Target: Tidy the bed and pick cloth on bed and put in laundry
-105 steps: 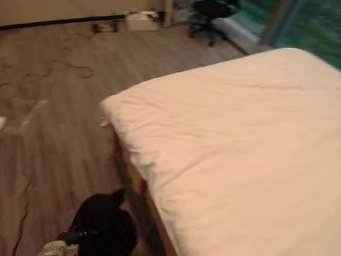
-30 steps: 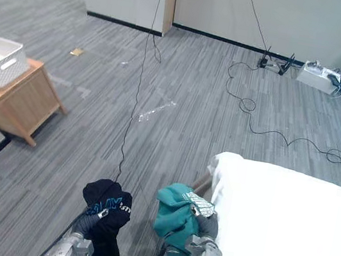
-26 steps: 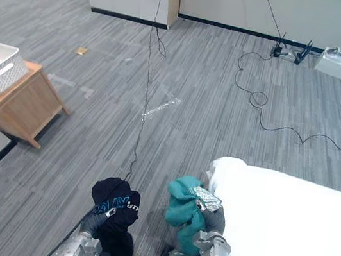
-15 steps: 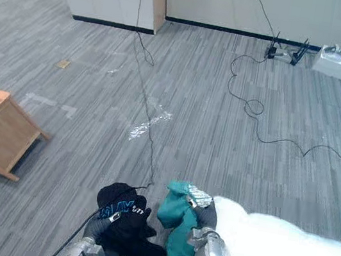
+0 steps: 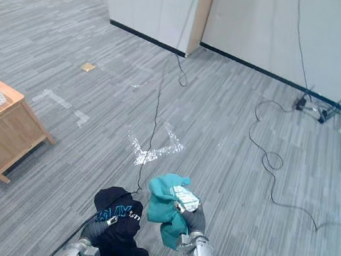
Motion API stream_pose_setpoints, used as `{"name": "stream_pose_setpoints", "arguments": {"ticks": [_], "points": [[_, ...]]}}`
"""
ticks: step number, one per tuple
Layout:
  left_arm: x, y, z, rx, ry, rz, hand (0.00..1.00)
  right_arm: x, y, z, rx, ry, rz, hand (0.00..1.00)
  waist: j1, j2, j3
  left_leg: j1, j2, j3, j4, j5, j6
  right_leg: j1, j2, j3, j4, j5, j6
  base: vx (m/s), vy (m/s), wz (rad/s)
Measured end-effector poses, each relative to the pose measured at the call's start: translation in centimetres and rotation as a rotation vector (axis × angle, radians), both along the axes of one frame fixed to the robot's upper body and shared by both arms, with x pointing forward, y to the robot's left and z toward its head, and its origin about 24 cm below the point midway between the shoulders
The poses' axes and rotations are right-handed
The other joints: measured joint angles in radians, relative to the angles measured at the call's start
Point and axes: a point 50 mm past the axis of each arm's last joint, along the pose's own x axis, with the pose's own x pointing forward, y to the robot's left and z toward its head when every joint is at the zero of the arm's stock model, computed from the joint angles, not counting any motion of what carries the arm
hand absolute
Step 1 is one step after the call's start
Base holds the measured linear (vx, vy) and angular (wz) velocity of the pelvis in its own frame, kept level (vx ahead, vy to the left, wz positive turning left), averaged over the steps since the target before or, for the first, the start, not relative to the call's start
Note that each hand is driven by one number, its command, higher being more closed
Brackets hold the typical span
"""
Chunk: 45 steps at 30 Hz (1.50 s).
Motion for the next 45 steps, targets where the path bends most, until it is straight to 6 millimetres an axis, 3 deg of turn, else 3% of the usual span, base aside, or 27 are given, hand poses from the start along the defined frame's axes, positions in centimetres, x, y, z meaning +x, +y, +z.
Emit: {"name": "stream_pose_setpoints", "arguments": {"ticks": [2, 5, 7, 8, 9, 10, 12, 13, 15, 18, 22, 24, 25, 26, 27, 28, 29, 31, 32, 33, 34, 35, 37, 39, 41, 44, 45], "points": [[0.8, -0.1, 0.3, 0.001, -0.013, -0.01, 1.0, 0.0, -0.2, 0.0, -0.005, 0.0, -0.006, 1.0, -0.005, 0.026, 0.01, 0.026, 0.037, -0.063, 0.004, -0.016, -0.028, -0.024, 0.02, 0.007, -0.25, 0.042, 0.014, 0.43, -0.308, 1.07], [1.4, 0.1, 0.5, 0.007, -0.033, -0.016, 1.0, -0.1, -0.5, 0.5, -0.004, -0.025, -0.026, 1.0, -0.001, 0.017, 0.004, 0.049, 0.086, -0.138, 0.037, -0.081, -0.106, -0.046, 0.032, 0.14, -0.572, 0.208, 0.077, 0.42, -0.396, 1.02], [0.7, 0.7, 0.3, 0.021, -0.021, -0.009, 1.0, -0.3, -0.7, 1.1, -0.004, -0.063, -0.029, 1.0, -0.007, -0.004, -0.006, 0.07, 0.113, -0.168, 0.103, -0.188, -0.149, -0.047, 0.028, 0.198, -0.519, 0.243, 0.065, 0.4, -0.497, 0.77], [-0.1, 0.7, -0.1, 0.016, 0.005, 0.003, 1.0, -0.3, -1.3, 1.5, -0.021, -0.081, -0.03, 1.0, -0.012, 0.026, -0.013, 0.074, 0.162, -0.18, 0.143, -0.244, -0.162, -0.069, 0.063, 0.189, -0.429, 0.273, 0.043, 0.48, -0.541, 0.3], [-1.1, 0.4, -0.5, -0.012, 0.036, 0.026, 1.0, -0.4, -2.1, 1.8, -0.042, -0.098, -0.033, 1.0, -0.013, 0.092, -0.045, 0.074, 0.232, -0.184, 0.164, -0.268, -0.177, -0.098, 0.117, 0.154, -0.345, 0.202, 0.001, 0.6, -0.575, 0.16], [-1.4, 0.3, -0.6, -0.028, 0.046, 0.038, 1.0, -0.1, -2.4, 2.0, -0.044, -0.112, -0.039, 1.0, -0.008, 0.106, -0.052, 0.046, 0.247, -0.175, 0.23, -0.24, -0.169, -0.113, 0.128, 0.144, -0.297, 0.155, -0.024, 0.5, -0.443, 0.18], [-1.1, 0.3, -0.6, -0.074, 0.04, 0.073, 1.0, -0.2, -3.4, 2.8, -0.035, -0.2, -0.06, 1.0, -0.022, 0.093, -0.037, -0.097, 0.267, -0.157, 0.522, -0.077, -0.155, -0.073, 0.138, 0.112, -0.292, 0.106, -0.054, 0.46, -0.467, 0.33], [-1.2, 0.3, -0.6, -0.106, 0.04, 0.105, 1.0, -0.2, -3.6, 3.4, -0.027, -0.249, -0.055, 1.0, -0.027, 0.106, -0.022, -0.175, 0.302, -0.152, 0.679, -0.005, -0.148, -0.021, 0.165, 0.094, -0.324, 0.095, -0.069, 0.5, -0.499, 0.24], [-1.2, 0.5, -0.5, -0.129, 0.02, 0.111, 1.0, 0.0, -4.3, 4.4, -0.032, -0.34, -0.037, 1.0, -0.021, 0.115, 0.008, -0.283, 0.345, -0.102, 0.966, -0.016, -0.137, 0.122, 0.219, 0.073, -0.414, 0.075, -0.1, 0.44, -0.363, 0.06], [-1.4, 0.7, -0.3, -0.144, -0.006, 0.112, 1.0, 0.0, -5.2, 5.2, -0.051, -0.419, -0.035, 1.0, -0.001, 0.094, 0.019, -0.37, 0.234, -0.027, 0.901, -0.044, -0.144, 0.267, 0.223, 0.072, -0.535, 0.05, -0.142, 0.38, -0.223, -0.08], [-1.4, 0.9, 0.1, -0.172, -0.024, 0.16, 1.0, -0.2, -5.9, 5.1, -0.097, -0.389, -0.011, 1.0, 0.02, 0.093, 0.021, -0.389, 0.108, 0.15, 0.463, -0.048, -0.15, 0.39, 0.228, 0.062, -0.665, 0.058, -0.144, 0.39, -0.061, -0.11], [-1.0, 0.7, 0.3, -0.192, -0.029, 0.185, 1.0, -0.9, -5.9, 4.4, -0.101, -0.358, 0.005, 1.0, 0.008, 0.092, 0.021, -0.367, 0.044, 0.324, 0.132, 0.072, -0.135, 0.475, 0.241, 0.008, -0.729, 0.051, -0.097, 0.52, -0.002, 0.47], [-0.9, 0.6, 0.3, -0.198, -0.027, 0.196, 1.0, -1.1, -6.0, 4.3, -0.092, -0.354, 0.006, 1.0, 0.006, 0.093, 0.021, -0.363, 0.035, 0.366, 0.077, 0.099, -0.128, 0.491, 0.245, -0.006, -0.737, 0.044, -0.083, 0.53, 0.032, 0.51], [-0.6, 0.3, 0.4, -0.204, -0.029, 0.203, 1.0, -1.6, -5.9, 3.9, -0.087, -0.333, 0.011, 1.0, 0.006, 0.093, 0.02, -0.358, 0.026, 0.444, -0.004, 0.166, -0.104, 0.529, 0.254, -0.03, -0.747, 0.025, -0.052, 0.51, 0.061, 0.44], [-0.8, 0.4, 0.3, -0.198, -0.02, 0.207, 1.0, -1.5, -5.7, 2.8, -0.166, -0.163, 0.014, 1.0, 0.006, 0.09, 0.019, -0.353, 0.018, 0.487, -0.025, 0.237, 0.007, 0.569, 0.265, -0.037, -0.745, -0.002, -0.016, 0.6, 0.064, 0.41], [-0.9, 0.5, 0.1, -0.19, -0.008, 0.206, 1.0, -1.5, -5.6, 1.9, -0.194, -0.077, 0.015, 1.0, 0.006, 0.069, 0.014, -0.337, 0.006, 0.492, -0.023, 0.223, 0.116, 0.585, 0.255, -0.042, -0.741, -0.016, -0.007, 0.51, 0.043, 0.43], [-0.6, 0.4, 0.0, -0.189, 0.001, 0.195, 1.0, -2.2, -5.5, 0.9, -0.193, -0.073, 0.012, 1.0, 0.014, 0.038, -0.003, -0.324, -0.027, 0.484, -0.017, 0.189, 0.145, 0.585, 0.22, -0.058, -0.705, -0.028, 0.013, 0.61, 0.037, 0.38], [-0.1, -0.1, 0.2, -0.206, -0.011, 0.196, 1.0, -2.3, -5.2, 0.7, -0.189, 0.008, -0.013, 1.0, 0.031, 0.026, -0.004, -0.319, -0.039, 0.465, 0.024, 0.124, 0.165, 0.542, 0.185, -0.056, -0.561, -0.023, 0.035, 0.48, 0.051, 0.3], [-0.2, 0.1, 0.1, -0.199, -0.007, 0.195, 1.0, -2.1, -4.8, -0.1, -0.176, 0.094, -0.019, 1.0, 0.032, 0.014, -0.006, -0.306, -0.035, 0.46, 0.059, 0.094, 0.167, 0.509, 0.164, -0.053, -0.445, -0.013, 0.053, 0.58, 0.14, 0.21], [-0.2, 0.5, 0.1, -0.181, -0.012, 0.193, 1.0, -2.3, -3.9, -1.2, -0.162, 0.179, -0.006, 1.0, 0.034, -0.012, -0.012, -0.271, -0.034, 0.436, 0.104, 0.028, 0.14, 0.422, 0.107, -0.045, -0.161, 0.048, 0.13, 0.82, 0.179, 0.29], [-0.1, 0.5, 0.2, -0.173, -0.018, 0.19, 1.0, -2.7, -3.3, -1.8, -0.151, 0.211, 0.011, 1.0, 0.032, -0.021, -0.012, -0.247, -0.038, 0.412, 0.124, -0.007, 0.126, 0.348, 0.065, -0.027, 0.051, 0.076, 0.157, 0.69, 0.142, 0.48], [-0.1, 0.6, 0.2, -0.163, -0.018, 0.191, 1.0, -3.1, -2.8, -2.1, -0.148, 0.231, 0.032, 1.0, 0.028, -0.021, -0.01, -0.213, -0.038, 0.385, 0.136, -0.032, 0.114, 0.292, 0.028, -0.032, 0.214, 0.066, 0.14, 0.54, 0.093, 0.72], [-0.2, 0.4, 0.2, -0.115, -0.011, 0.159, 1.0, -4.2, -1.9, -0.5, -0.063, -0.03, 0.088, 1.0, 0.023, 0.006, -0.006, -0.113, -0.038, 0.294, 0.112, -0.048, 0.099, 0.225, -0.026, -0.079, 0.378, 0.033, 0.091, 0.39, 0.046, 0.94], [0.0, 0.4, 0.4, -0.077, -0.022, 0.112, 1.0, -2.7, -0.1, 4.0, -0.048, -0.31, 0.116, 1.0, -0.02, 0.017, -0.004, -0.019, -0.035, 0.158, 0.067, -0.038, 0.082, 0.134, -0.001, -0.036, 0.312, -0.02, 0.052, 0.42, -0.062, 1.58], [0.7, 0.2, 0.6, -0.06, -0.041, 0.071, 1.0, -1.7, 0.2, 5.5, -0.054, -0.376, 0.078, 1.0, -0.029, -0.002, -0.009, 0.004, -0.041, 0.082, 0.072, -0.044, 0.057, 0.081, 0.01, 0.011, 0.193, -0.052, 0.044, 0.4, -0.163, 1.77], [1.6, -0.3, 1.1, -0.058, -0.064, 0.031, 1.0, -1.6, -1.1, 4.4, -0.105, -0.305, -0.014, 1.0, -0.023, 0.003, -0.008, 0.039, -0.036, -0.068, 0.067, -0.069, 0.011, -0.009, 0.0, 0.089, -0.158, -0.019, 0.043, 0.34, -0.224, 1.65], [1.4, -0.1, 0.9, -0.051, -0.059, 0.034, 1.0, -2.3, -1.8, 2.9, -0.103, -0.233, -0.037, 1.0, -0.021, 0.009, -0.004, 0.047, -0.024, -0.097, 0.072, -0.086, -0.017, -0.02, 0.001, 0.137, -0.324, 0.048, 0.053, 0.3, -0.262, 1.31]]}}
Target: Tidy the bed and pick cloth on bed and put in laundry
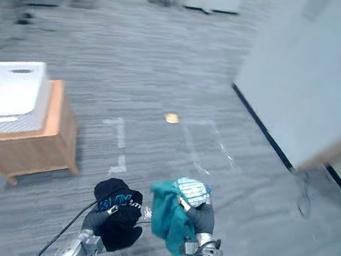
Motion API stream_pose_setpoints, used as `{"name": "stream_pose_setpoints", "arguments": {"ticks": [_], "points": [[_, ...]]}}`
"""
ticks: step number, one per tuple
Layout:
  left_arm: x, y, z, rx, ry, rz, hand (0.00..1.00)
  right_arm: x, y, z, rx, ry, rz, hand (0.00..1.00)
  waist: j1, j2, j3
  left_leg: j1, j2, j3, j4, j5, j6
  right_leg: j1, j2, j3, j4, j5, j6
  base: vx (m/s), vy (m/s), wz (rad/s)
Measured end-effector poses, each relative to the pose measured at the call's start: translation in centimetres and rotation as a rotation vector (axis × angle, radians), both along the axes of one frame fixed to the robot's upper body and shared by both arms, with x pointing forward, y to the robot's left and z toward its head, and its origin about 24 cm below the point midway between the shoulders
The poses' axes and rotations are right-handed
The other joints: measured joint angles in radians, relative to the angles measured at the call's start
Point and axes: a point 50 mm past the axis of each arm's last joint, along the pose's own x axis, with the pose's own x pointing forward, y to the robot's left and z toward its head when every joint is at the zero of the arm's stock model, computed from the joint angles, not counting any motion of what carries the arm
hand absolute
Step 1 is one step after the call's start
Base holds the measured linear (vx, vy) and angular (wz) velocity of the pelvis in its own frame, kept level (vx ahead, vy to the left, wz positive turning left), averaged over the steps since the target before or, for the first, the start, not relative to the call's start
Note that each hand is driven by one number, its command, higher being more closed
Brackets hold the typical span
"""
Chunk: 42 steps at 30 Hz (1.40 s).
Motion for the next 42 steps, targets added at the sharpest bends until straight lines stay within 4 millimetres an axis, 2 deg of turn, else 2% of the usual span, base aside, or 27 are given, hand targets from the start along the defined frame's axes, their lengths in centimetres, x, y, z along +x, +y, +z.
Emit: {"name": "stream_pose_setpoints", "arguments": {"ticks": [1, 4, 5, 6, 7, 8, 9, 11, 12, 14, 17, 20, 21, 22, 24, 25, 27, 29, 31, 32, 33, 34, 36, 37, 38, 40, 42], "points": [[-0.4, 0.7, -0.2, 0.014, 0.013, 0.013, 1.0, -0.7, -0.6, -1.2, 0.011, 0.055, -0.017, 1.0, 0.004, 0.005, 0.005, 0.018, 0.017, -0.019, 0.009, -0.026, -0.033, -0.002, 0.002, 0.053, -0.128, 0.062, 0.012, 0.38, -0.365, 1.23], [-2.3, 2.9, -1.0, 0.062, 0.062, 0.052, 1.0, -1.8, -0.8, -1.9, 0.039, 0.073, 0.007, 1.0, 0.006, 0.005, 0.005, 0.021, 0.062, -0.069, 0.096, -0.136, -0.068, -0.004, 0.017, 0.141, -0.171, 0.097, 0.027, 0.34, -0.386, 0.7], [-3.0, 3.6, -1.3, 0.069, 0.088, 0.08, 1.0, -1.6, -0.8, -1.4, 0.036, 0.039, 0.029, 1.0, 0.017, 0.017, 0.007, 0.024, 0.109, -0.083, 0.135, -0.202, -0.088, -0.025, 0.052, 0.142, -0.105, 0.163, 0.029, 0.42, -0.498, 0.29], [-3.6, 3.6, -1.7, 0.063, 0.111, 0.09, 1.0, -1.4, -1.1, -1.0, 0.024, 0.014, 0.043, 1.0, 0.02, 0.062, -0.012, 0.036, 0.181, -0.094, 0.128, -0.228, -0.112, -0.045, 0.109, 0.116, -0.03, 0.14, 0.006, 0.43, -0.498, 0.25], [-3.9, 3.6, -1.8, 0.061, 0.122, 0.094, 1.0, -1.2, -1.3, -0.7, 0.018, 0.002, 0.05, 1.0, 0.026, 0.076, -0.02, 0.04, 0.206, -0.091, 0.126, -0.214, -0.124, -0.048, 0.129, 0.089, -0.011, 0.11, -0.003, 0.46, -0.433, 0.39], [-4.0, 3.6, -2.0, 0.049, 0.129, 0.113, 1.0, -0.4, -1.2, -0.2, 0.03, -0.025, 0.059, 1.0, 0.027, 0.078, -0.019, -0.004, 0.224, -0.072, 0.23, -0.153, -0.115, -0.041, 0.132, 0.064, 0.027, 0.061, -0.035, 0.54, -0.543, 0.53], [-3.5, 3.2, -1.8, 0.008, 0.113, 0.13, 1.0, -0.1, -1.5, -0.1, 0.028, -0.031, 0.055, 1.0, 0.018, 0.055, -0.009, -0.074, 0.237, -0.043, 0.376, -0.056, -0.108, -0.006, 0.123, 0.036, 0.025, 0.046, -0.055, 0.54, -0.531, 0.62], [-3.7, 2.5, -1.9, -0.033, 0.111, 0.132, 1.0, 0.4, -1.6, 0.4, 0.036, -0.048, 0.067, 1.0, 0.023, 0.05, 0.002, -0.184, 0.304, 0.026, 0.616, 0.07, -0.102, 0.085, 0.144, -0.015, -0.03, 0.022, -0.092, 0.4, -0.397, 0.64], [-3.6, 2.3, -1.8, -0.046, 0.101, 0.12, 1.0, 0.6, -1.5, 0.6, 0.042, -0.051, 0.076, 1.0, 0.026, 0.059, 0.007, -0.24, 0.334, 0.06, 0.763, 0.053, -0.098, 0.161, 0.169, -0.037, -0.082, 0.012, -0.11, 0.4, -0.325, 0.49], [-3.9, 2.3, -1.7, -0.057, 0.096, 0.118, 1.0, 0.6, -1.4, 0.5, 0.049, -0.04, 0.099, 1.0, 0.033, 0.062, 0.008, -0.298, 0.311, 0.08, 0.847, 0.013, -0.109, 0.261, 0.184, -0.056, -0.155, -0.003, -0.141, 0.36, -0.241, 0.18], [-3.7, 2.1, -1.0, -0.091, 0.055, 0.152, 1.0, 0.6, -2.0, 1.1, 0.041, -0.061, 0.092, 1.0, 0.041, 0.069, 0.009, -0.367, 0.235, 0.161, 0.72, -0.045, -0.121, 0.341, 0.185, -0.062, -0.24, -0.01, -0.153, 0.33, -0.135, -0.03], [-2.6, 1.7, 0.2, -0.138, -0.01, 0.181, 1.0, 0.8, -2.6, 2.4, 0.036, -0.112, 0.088, 1.0, 0.039, 0.068, 0.008, -0.383, 0.146, 0.313, 0.314, -0.012, -0.128, 0.415, 0.172, -0.088, -0.322, -0.014, -0.149, 0.39, 0.026, 0.11], [-2.0, 1.6, 0.7, -0.142, -0.033, 0.186, 1.0, 0.7, -2.9, 2.8, 0.031, -0.124, 0.083, 1.0, 0.038, 0.069, 0.008, -0.378, 0.128, 0.395, 0.152, 0.06, -0.123, 0.445, 0.172, -0.107, -0.345, -0.02, -0.131, 0.44, 0.097, 0.28], [-2.0, 1.7, 0.8, -0.139, -0.033, 0.195, 1.0, 0.4, -2.9, 2.7, 0.031, -0.112, 0.079, 1.0, 0.046, 0.06, 0.005, -0.363, 0.12, 0.465, 0.062, 0.183, -0.079, 0.481, 0.17, -0.115, -0.358, -0.036, -0.101, 0.45, 0.105, 0.21], [-2.1, 1.9, 0.6, -0.13, -0.02, 0.216, 1.0, 0.3, -2.7, 2.4, 0.038, -0.091, 0.088, 1.0, 0.05, 0.035, -0.024, -0.357, 0.096, 0.522, 0.09, 0.185, 0.027, 0.504, 0.137, -0.122, -0.366, -0.056, -0.064, 0.49, 0.121, 0.24], [-1.7, 1.8, 0.8, -0.134, -0.029, 0.219, 1.0, 0.2, -2.6, 2.3, 0.041, -0.083, 0.092, 1.0, 0.045, 0.032, -0.023, -0.375, 0.112, 0.544, 0.152, 0.151, 0.076, 0.516, 0.136, -0.123, -0.368, -0.035, -0.029, 0.48, 0.126, 0.29], [-1.8, 1.9, 0.8, -0.132, -0.03, 0.223, 1.0, 0.5, -2.3, 2.2, 0.047, -0.074, 0.107, 1.0, 0.063, 0.023, -0.03, -0.348, 0.107, 0.564, 0.153, 0.115, 0.096, 0.52, 0.127, -0.11, -0.339, -0.01, 0.011, 0.44, 0.14, 0.03], [-1.9, 2.5, 0.7, -0.12, -0.028, 0.244, 1.0, 0.9, -1.9, 2.3, 0.055, -0.072, 0.119, 1.0, 0.081, 0.008, -0.037, -0.278, 0.088, 0.572, 0.098, 0.089, 0.091, 0.491, 0.105, -0.103, -0.198, 0.003, 0.037, 0.44, 0.155, -0.07], [-2.1, 3.2, 0.7, -0.102, -0.027, 0.258, 1.0, 1.5, -0.9, 2.3, 0.068, -0.064, 0.155, 1.0, 0.083, -0.007, -0.041, -0.216, 0.069, 0.568, 0.041, 0.08, 0.081, 0.401, 0.065, -0.099, 0.081, 0.002, 0.076, 0.32, 0.071, 0.06], [-2.1, 3.7, 0.7, -0.08, -0.029, 0.251, 1.0, 1.6, -0.2, 2.2, 0.084, -0.055, 0.165, 1.0, 0.082, -0.025, -0.047, -0.182, 0.052, 0.554, 0.014, 0.071, 0.066, 0.319, 0.027, -0.085, 0.319, 0.029, 0.141, 0.33, -0.003, 0.27], [-2.2, 4.2, 0.7, -0.055, -0.03, 0.242, 1.0, 1.4, 0.3, 2.0, 0.099, -0.037, 0.168, 1.0, 0.079, -0.04, -0.051, -0.149, 0.037, 0.525, -0.003, 0.05, 0.052, 0.25, -0.009, -0.091, 0.516, 0.027, 0.141, 0.24, -0.04, 0.34], [-2.1, 4.3, 0.7, -0.048, -0.031, 0.237, 1.0, 1.3, 0.4, 1.8, 0.105, -0.025, 0.163, 1.0, 0.077, -0.045, -0.051, -0.136, 0.032, 0.513, -0.001, 0.04, 0.047, 0.227, -0.033, -0.105, 0.586, 0.019, 0.126, 0.21, -0.066, 0.43], [-2.1, 4.3, 0.8, -0.039, -0.028, 0.245, 1.0, 0.5, 0.2, 1.2, 0.108, 0.012, 0.136, 1.0, 0.06, -0.038, -0.049, -0.079, 0.031, 0.441, 0.001, -0.002, 0.04, 0.15, -0.078, -0.132, 0.683, -0.035, 0.031, 0.2, -0.09, 0.63], [-2.0, 4.3, 0.8, -0.038, -0.029, 0.245, 1.0, 0.1, 0.2, 1.0, 0.109, 0.025, 0.129, 1.0, 0.05, -0.036, -0.05, -0.069, 0.035, 0.415, 0.001, -0.005, 0.037, 0.127, -0.072, -0.13, 0.668, -0.051, 0.011, 0.21, -0.13, 1.03], [-1.8, 4.3, 1.0, -0.033, -0.034, 0.251, 1.0, -0.4, 0.1, 0.7, 0.111, 0.044, 0.114, 1.0, 0.028, -0.026, -0.046, -0.057, 0.047, 0.365, 0.0, -0.009, 0.03, 0.076, -0.05, -0.103, 0.585, -0.071, -0.011, 0.21, -0.17, 1.27], [-1.2, 4.2, 1.4, -0.033, -0.055, 0.248, 1.0, -1.3, -0.2, 0.4, 0.108, 0.069, 0.089, 1.0, 0.005, -0.026, -0.046, -0.039, 0.074, 0.298, 0.001, -0.017, 0.01, 0.015, -0.011, -0.053, 0.37, -0.071, -0.013, 0.22, -0.208, 1.22], [-0.6, 4.1, 1.7, -0.033, -0.074, 0.237, 1.0, -2.2, -0.4, 0.2, 0.104, 0.069, 0.065, 1.0, -0.007, -0.024, -0.045, -0.019, 0.109, 0.207, 0.002, -0.034, -0.028, -0.002, 0.024, 0.009, 0.056, 0.004, 0.013, 0.37, -0.36, 1.36]]}}
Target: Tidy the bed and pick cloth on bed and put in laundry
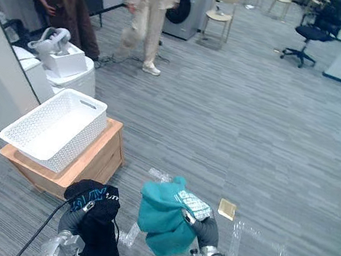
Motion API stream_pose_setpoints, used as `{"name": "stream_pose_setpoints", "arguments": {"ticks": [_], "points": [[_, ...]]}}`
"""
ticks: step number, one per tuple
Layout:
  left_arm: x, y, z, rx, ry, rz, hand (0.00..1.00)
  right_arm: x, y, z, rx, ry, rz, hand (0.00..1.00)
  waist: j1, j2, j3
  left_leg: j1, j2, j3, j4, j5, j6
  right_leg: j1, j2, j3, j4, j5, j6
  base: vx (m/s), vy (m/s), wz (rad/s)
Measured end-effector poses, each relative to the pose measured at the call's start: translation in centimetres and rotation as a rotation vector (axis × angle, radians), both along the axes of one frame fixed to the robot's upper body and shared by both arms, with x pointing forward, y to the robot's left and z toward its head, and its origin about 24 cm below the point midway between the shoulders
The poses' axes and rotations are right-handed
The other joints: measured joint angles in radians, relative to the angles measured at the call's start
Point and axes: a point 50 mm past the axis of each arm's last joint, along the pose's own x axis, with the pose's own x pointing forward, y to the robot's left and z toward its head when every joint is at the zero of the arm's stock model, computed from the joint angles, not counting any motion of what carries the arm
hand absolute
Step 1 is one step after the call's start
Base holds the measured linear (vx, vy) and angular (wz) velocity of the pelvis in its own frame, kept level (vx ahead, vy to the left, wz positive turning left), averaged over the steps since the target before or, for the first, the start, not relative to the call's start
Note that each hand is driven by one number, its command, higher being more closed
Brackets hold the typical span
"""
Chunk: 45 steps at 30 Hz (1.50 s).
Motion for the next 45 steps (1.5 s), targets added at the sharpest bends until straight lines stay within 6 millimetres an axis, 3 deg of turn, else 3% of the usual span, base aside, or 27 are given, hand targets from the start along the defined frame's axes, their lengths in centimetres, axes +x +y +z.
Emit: {"name": "stream_pose_setpoints", "arguments": {"ticks": [1, 2, 3, 4, 5, 7, 9, 10, 12, 14, 16, 18, 19, 21, 25, 27, 28, 29, 30, 31, 34, 36, 38, 39, 40, 43, 45], "points": [[0.0, -0.1, 0.1, 0.005, -0.004, -0.014, 1.0, -0.4, -0.2, 0.1, -0.001, -0.016, -0.014, 1.0, 0.0, -0.002, -0.002, 0.02, 0.023, -0.065, 0.003, -0.024, -0.04, 0.007, 0.02, 0.085, -0.235, 0.114, 0.032, 0.89, -0.775, 2.14], [-1.1, 0.4, 0.1, 0.022, 0.008, -0.022, 1.0, -1.4, 0.1, 0.2, 0.013, -0.02, -0.012, 1.0, 0.0, -0.03, -0.008, 0.055, 0.06, -0.145, 0.061, -0.102, -0.136, 0.028, 0.051, 0.187, -0.293, 0.253, 0.027, 0.98, -0.796, 1.8], [-1.6, -0.7, -0.1, -0.014, 0.023, -0.009, 1.0, -1.4, -0.5, 0.4, -0.008, -0.03, -0.008, 1.0, 0.009, 0.032, -0.011, 0.068, 0.124, -0.147, 0.07, -0.117, -0.163, 0.028, 0.097, 0.154, -0.239, 0.25, -0.014, 0.92, -0.694, 1.2], [-1.7, -1.5, 0.0, -0.047, 0.017, 0.001, 1.0, -0.8, -0.8, 0.9, -0.024, -0.055, 0.009, 1.0, 0.012, 0.07, -0.01, 0.066, 0.161, -0.129, 0.073, -0.1, -0.177, 0.026, 0.119, 0.127, -0.212, 0.232, -0.04, 0.56, -0.362, 0.32], [-1.6, -1.9, 0.1, -0.061, 0.01, 0.006, 1.0, -0.3, -0.7, 1.1, -0.021, -0.075, 0.011, 1.0, 0.01, 0.075, -0.008, 0.067, 0.167, -0.123, 0.059, -0.058, -0.185, 0.022, 0.121, 0.121, -0.186, 0.211, -0.052, 0.48, -0.331, 0.36], [-1.3, -1.9, 0.2, -0.063, -0.004, 0.012, 1.0, 0.8, -0.3, 1.6, -0.01, -0.116, 0.019, 1.0, 0.007, 0.064, -0.009, 0.072, 0.168, -0.131, 0.065, 0.016, -0.181, 0.026, 0.118, 0.111, -0.133, 0.156, -0.058, 0.31, -0.282, 0.4], [-1.3, -1.1, 0.3, -0.092, -0.015, 0.071, 1.0, 1.9, 0.8, 2.2, 0.011, -0.162, 0.071, 1.0, 0.018, 0.057, 0.031, -0.001, 0.216, -0.138, 0.349, 0.048, -0.151, 0.113, 0.132, 0.064, -0.131, 0.069, -0.078, 0.21, -0.244, 0.28], [-1.2, -1.0, 0.5, -0.097, -0.021, 0.081, 1.0, 1.9, 0.9, 2.5, 0.012, -0.173, 0.076, 1.0, 0.022, 0.065, 0.033, -0.082, 0.249, -0.128, 0.509, 0.117, -0.107, 0.149, 0.142, 0.044, -0.145, 0.056, -0.085, 0.16, -0.188, 0.36], [-1.8, -0.7, 0.3, -0.091, -0.011, 0.092, 1.0, 1.8, 1.1, 2.6, 0.014, -0.173, 0.093, 1.0, 0.038, 0.052, 0.031, -0.176, 0.321, -0.078, 0.693, 0.255, -0.09, 0.238, 0.161, 0.006, -0.226, 0.05, -0.094, 0.21, -0.14, 0.43], [-1.9, -0.8, 0.3, -0.097, -0.009, 0.087, 1.0, 2.3, 0.7, 2.8, -0.007, -0.187, 0.097, 1.0, 0.048, 0.061, 0.026, -0.254, 0.314, 0.003, 0.733, 0.132, -0.089, 0.286, 0.142, -0.02, -0.278, 0.051, -0.107, 0.24, -0.068, 0.41], [-1.8, -0.9, 0.4, -0.102, -0.015, 0.087, 1.0, 2.6, 0.1, 2.9, -0.023, -0.19, 0.098, 1.0, 0.047, 0.075, 0.022, -0.29, 0.247, 0.137, 0.58, 0.045, -0.091, 0.323, 0.104, -0.073, -0.319, 0.056, -0.108, 0.28, 0.034, 0.59], [-1.7, -1.0, 0.4, -0.109, -0.02, 0.084, 1.0, 2.5, 0.0, 2.5, -0.031, -0.174, 0.103, 1.0, 0.044, 0.09, 0.012, -0.295, 0.184, 0.263, 0.355, 0.071, -0.099, 0.361, 0.075, -0.14, -0.328, 0.054, -0.074, 0.29, 0.101, 0.94], [-1.5, -1.2, 0.5, -0.12, -0.022, 0.081, 1.0, 2.3, -0.2, 2.2, -0.031, -0.152, 0.101, 1.0, 0.039, 0.093, -0.004, -0.277, 0.147, 0.363, 0.207, 0.118, -0.022, 0.376, 0.061, -0.186, -0.323, 0.037, -0.046, 0.3, 0.133, 1.14], [-1.4, -1.1, 0.7, -0.123, -0.032, 0.092, 1.0, 2.1, 0.4, 1.8, -0.029, -0.131, 0.126, 1.0, 0.047, 0.057, -0.028, -0.247, 0.062, 0.371, 0.078, 0.167, 0.021, 0.385, 0.024, -0.227, -0.354, 0.05, -0.016, 0.26, 0.111, 0.91], [-1.7, -0.3, 0.7, -0.108, -0.03, 0.106, 1.0, 3.3, 1.9, 2.4, -0.047, -0.173, 0.19, 1.0, 0.069, 0.017, -0.03, -0.234, 0.035, 0.373, 0.095, 0.164, 0.038, 0.453, 0.014, -0.238, -0.427, 0.078, 0.002, 0.26, 0.006, 0.24], [-1.7, -0.2, 0.7, -0.104, -0.033, 0.098, 1.0, 3.8, 2.3, 2.7, -0.047, -0.191, 0.206, 1.0, 0.081, 0.018, -0.032, -0.208, 0.034, 0.383, 0.075, 0.144, 0.026, 0.436, 0.01, -0.24, -0.328, 0.075, 0.015, 0.13, 0.037, 0.16], [-1.9, -0.4, 0.5, -0.107, -0.031, 0.082, 1.0, 3.8, 2.2, 2.7, -0.053, -0.186, 0.191, 1.0, 0.082, 0.032, -0.04, -0.175, 0.034, 0.363, 0.029, 0.124, 0.015, 0.376, -0.015, -0.234, -0.14, 0.043, 0.06, 0.12, 0.04, 0.49], [-1.8, -0.2, 0.6, -0.1, -0.038, 0.071, 1.0, 3.8, 2.2, 2.7, -0.054, -0.184, 0.183, 1.0, 0.077, 0.031, -0.043, -0.156, 0.026, 0.343, 0.001, 0.121, 0.01, 0.323, -0.043, -0.217, -0.005, 0.035, 0.072, 0.16, -0.023, 0.91], [-1.6, 0.3, 0.8, -0.079, -0.052, 0.05, 1.0, 4.1, 2.5, 2.7, -0.06, -0.185, 0.176, 1.0, 0.062, -0.012, -0.034, -0.125, -0.003, 0.303, -0.028, 0.127, 0.017, 0.224, -0.095, -0.142, 0.233, 0.068, 0.079, 0.17, -0.112, 1.12], [-1.3, 0.7, 0.9, -0.062, -0.057, 0.035, 1.0, 4.4, 3.2, 2.4, -0.053, -0.173, 0.179, 1.0, 0.052, -0.033, -0.025, -0.108, -0.006, 0.258, -0.024, 0.119, 0.02, 0.171, -0.099, -0.096, 0.357, 0.023, 0.049, 0.17, -0.124, 1.12], [-0.8, 1.3, 1.2, -0.041, -0.07, 0.008, 1.0, 4.6, 3.3, 2.6, -0.057, -0.178, 0.135, 1.0, 0.044, -0.034, -0.023, -0.089, 0.041, 0.109, -0.01, 0.103, -0.002, 0.125, -0.025, -0.085, 0.286, -0.055, -0.033, 0.17, -0.16, 1.33], [-0.1, 1.4, 1.4, -0.041, -0.084, -0.037, 1.0, 4.7, 3.1, 3.0, -0.063, -0.192, 0.096, 1.0, 0.029, -0.03, -0.021, -0.088, 0.061, 0.016, -0.01, 0.1, -0.011, 0.105, 0.021, -0.047, 0.163, -0.058, -0.039, 0.15, -0.219, 1.57], [0.2, 1.1, 1.5, -0.028, -0.086, -0.089, 1.0, 4.8, 2.6, 3.7, -0.067, -0.213, 0.049, 1.0, 0.024, -0.033, -0.021, -0.088, 0.065, -0.065, -0.007, 0.09, -0.039, 0.115, 0.06, 0.033, -0.025, -0.033, -0.027, 0.16, -0.271, 1.35], [0.2, 1.1, 1.5, -0.019, -0.086, -0.12, 1.0, 4.7, 2.4, 4.1, -0.065, -0.227, 0.022, 1.0, 0.022, -0.056, -0.026, -0.092, 0.045, -0.086, 0.004, 0.079, -0.072, 0.136, 0.061, 0.097, -0.163, 0.013, -0.033, 0.23, -0.315, 1.15], [0.0, 0.7, 0.9, -0.015, -0.045, -0.155, 1.0, 4.6, 1.7, 4.4, -0.071, -0.234, -0.019, 1.0, 0.022, -0.072, -0.032, -0.092, 0.047, -0.093, 0.025, 0.069, -0.109, 0.165, 0.053, 0.104, -0.208, 0.084, 0.003, 0.26, -0.305, 0.99], [-1.5, -1.1, 0.2, -0.075, -0.007, -0.18, 1.0, 4.9, 0.5, 5.2, -0.11, -0.267, -0.038, 1.0, 0.032, 0.009, -0.037, -0.089, 0.103, -0.011, 0.005, 0.094, -0.138, 0.189, 0.097, 0.066, -0.254, 0.097, -0.019, 0.3, -0.172, 0.31], [-1.8, -1.3, 0.0, -0.077, 0.0, -0.186, 1.0, 5.1, 0.6, 5.3, -0.109, -0.275, -0.033, 1.0, 0.032, 0.019, -0.04, -0.057, 0.115, 0.019, -0.039, 0.111, -0.149, 0.207, 0.111, 0.068, -0.278, 0.105, -0.03, 0.17, -0.054, -0.18]]}}
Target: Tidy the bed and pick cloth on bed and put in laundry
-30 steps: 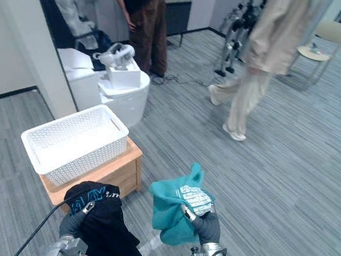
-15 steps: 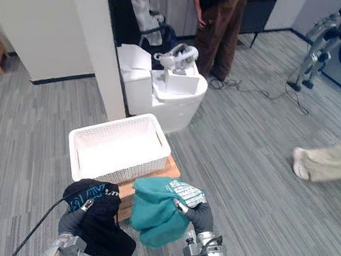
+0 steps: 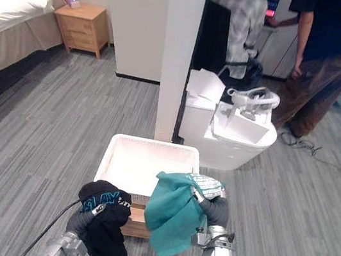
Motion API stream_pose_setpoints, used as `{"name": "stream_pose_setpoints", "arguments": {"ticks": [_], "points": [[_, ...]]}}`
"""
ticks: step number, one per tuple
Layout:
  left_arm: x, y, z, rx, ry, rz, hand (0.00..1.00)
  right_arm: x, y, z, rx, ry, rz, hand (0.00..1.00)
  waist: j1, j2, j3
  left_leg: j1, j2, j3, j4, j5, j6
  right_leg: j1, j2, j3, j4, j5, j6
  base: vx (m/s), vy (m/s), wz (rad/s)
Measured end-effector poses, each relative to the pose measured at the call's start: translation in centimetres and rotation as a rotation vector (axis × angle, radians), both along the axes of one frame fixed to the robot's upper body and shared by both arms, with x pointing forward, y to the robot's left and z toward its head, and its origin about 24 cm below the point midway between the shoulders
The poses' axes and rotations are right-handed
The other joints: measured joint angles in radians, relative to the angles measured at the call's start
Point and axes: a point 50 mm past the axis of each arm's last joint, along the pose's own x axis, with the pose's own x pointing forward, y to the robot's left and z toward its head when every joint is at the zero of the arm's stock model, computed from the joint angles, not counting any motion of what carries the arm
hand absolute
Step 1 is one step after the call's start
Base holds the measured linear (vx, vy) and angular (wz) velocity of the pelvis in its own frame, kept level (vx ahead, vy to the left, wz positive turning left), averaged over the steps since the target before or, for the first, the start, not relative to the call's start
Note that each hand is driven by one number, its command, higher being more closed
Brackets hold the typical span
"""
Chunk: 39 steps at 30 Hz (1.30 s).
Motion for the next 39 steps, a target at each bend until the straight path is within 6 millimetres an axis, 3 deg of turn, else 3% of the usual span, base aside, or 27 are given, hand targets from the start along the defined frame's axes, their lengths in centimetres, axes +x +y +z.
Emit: {"name": "stream_pose_setpoints", "arguments": {"ticks": [6, 9, 10, 14, 18, 20, 23, 27, 29, 35, 39], "points": [[1.1, 0.3, 0.8, 0.018, -0.052, -0.004, 1.0, 0.3, 0.8, 0.4, 0.019, -0.018, 0.016, 1.0, 0.003, -0.025, -0.004, 0.037, -0.01, 0.048, -0.045, 0.002, 0.001, 0.049, 0.006, 0.015, -0.1, 0.03, 0.003, 0.07, 0.042, -0.14], [1.2, 0.4, 0.9, 0.011, -0.056, 0.005, 1.0, 0.5, 1.1, 1.3, 0.014, -0.061, 0.029, 1.0, 0.005, -0.024, -0.003, 0.033, -0.019, 0.068, -0.016, 0.001, 0.002, 0.076, -0.007, 0.038, -0.159, 0.058, 0.015, -0.03, 0.033, -0.1], [2.2, -1.1, 1.8, -0.055, -0.102, -0.013, 1.0, 2.7, 1.4, 6.5, -0.077, -0.296, 0.153, 1.0, 0.015, -0.004, 0.002, 0.021, -0.025, 0.065, -0.004, 0.016, 0.025, 0.11, -0.005, 0.03, -0.239, 0.112, 0.013, -0.17, -0.003, 0.0], [2.2, -1.7, 1.8, -0.07, -0.103, -0.022, 1.0, 3.0, 1.5, 6.7, -0.091, -0.295, 0.169, 1.0, 0.019, 0.007, -0.005, 0.023, -0.028, 0.067, -0.046, 0.02, 0.03, 0.115, -0.004, 0.013, -0.272, 0.135, 0.007, -0.13, -0.015, 0.03], [2.2, -1.9, 1.7, -0.069, -0.1, -0.037, 1.0, 6.5, 2.0, 11.3, -0.187, -0.424, 0.246, 1.0, 0.02, -0.02, -0.036, 0.037, -0.049, 0.043, -0.12, 0.061, 0.03, 0.135, -0.017, -0.022, -0.314, 0.157, 0.009, -0.08, -0.021, 0.24], [2.1, -1.9, 1.7, -0.06, -0.097, -0.049, 1.0, 7.2, 2.4, 12.0, -0.189, -0.43, 0.261, 1.0, 0.034, -0.034, -0.049, 0.032, -0.048, 0.03, -0.122, 0.074, 0.028, 0.136, -0.017, -0.041, -0.313, 0.164, 0.017, -0.01, -0.03, 0.26], [2.0, -1.8, 1.5, -0.055, -0.084, -0.054, 1.0, 7.9, 3.7, 11.3, -0.188, -0.384, 0.306, 1.0, 0.048, -0.035, -0.057, 0.021, -0.052, 0.008, -0.122, 0.084, 0.027, 0.135, -0.022, -0.063, -0.313, 0.167, 0.017, 0.01, -0.024, 0.24], [1.6, -1.9, 0.8, -0.048, -0.036, -0.079, 1.0, 9.9, 4.5, 8.3, -0.251, -0.21, 0.312, 1.0, 0.058, -0.03, -0.058, 0.017, -0.06, -0.016, -0.13, 0.1, 0.03, 0.146, -0.031, -0.091, -0.313, 0.168, 0.016, -0.03, -0.006, 0.2], [1.3, -1.6, 0.3, -0.035, -0.01, -0.091, 1.0, 10.8, 5.1, 7.9, -0.283, -0.174, 0.313, 1.0, 0.06, -0.031, -0.058, 0.01, -0.06, -0.031, -0.146, 0.113, 0.031, 0.146, -0.032, -0.107, -0.313, 0.169, 0.015, -0.07, -0.027, 0.21], [1.2, -1.0, 0.2, -0.002, -0.007, -0.148, 1.0, 13.5, 5.5, 8.9, -0.323, -0.159, 0.247, 1.0, 0.088, -0.044, -0.045, -0.02, -0.059, -0.084, -0.162, 0.145, 0.028, 0.144, -0.03, -0.161, -0.313, 0.174, 0.009, -0.07, -0.033, 0.29], [2.9, 0.0, 1.1, 0.027, -0.067, -0.166, 1.0, 15.6, 6.0, 9.6, -0.324, -0.133, 0.185, 1.0, 0.12, -0.069, 0.026, -0.069, -0.053, -0.114, -0.172, 0.175, 0.022, 0.112, -0.023, -0.189, -0.313, 0.188, -0.005, -0.1, -0.04, 0.23]]}}
